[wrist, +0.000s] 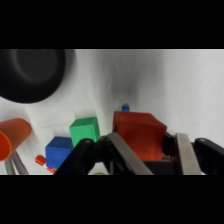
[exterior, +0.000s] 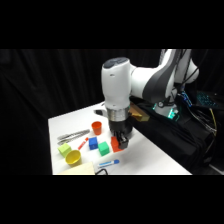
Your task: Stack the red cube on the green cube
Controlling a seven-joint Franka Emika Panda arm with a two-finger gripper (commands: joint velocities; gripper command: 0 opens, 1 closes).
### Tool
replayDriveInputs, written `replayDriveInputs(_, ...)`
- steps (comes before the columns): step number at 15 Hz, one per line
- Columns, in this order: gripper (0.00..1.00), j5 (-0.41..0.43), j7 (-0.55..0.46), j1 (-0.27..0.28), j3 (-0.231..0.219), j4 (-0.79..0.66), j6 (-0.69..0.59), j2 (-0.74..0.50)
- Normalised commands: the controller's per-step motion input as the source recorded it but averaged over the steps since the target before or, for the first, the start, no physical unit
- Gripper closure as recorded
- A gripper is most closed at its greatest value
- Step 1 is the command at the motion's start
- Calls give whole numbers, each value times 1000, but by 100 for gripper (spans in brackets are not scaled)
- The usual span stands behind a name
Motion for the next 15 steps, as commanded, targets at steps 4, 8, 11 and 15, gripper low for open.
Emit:
replayDriveInputs(4,72,-47,-17,-108,-34,-78,192,-49)
replayDriveInputs(8,72,-35,-82,-106,-44,14,198,60)
replayDriveInputs(11,72,-9,-119,-86,-35,81,186,106)
replayDriveInputs(15,72,28,-151,-67,-19,155,127,144)
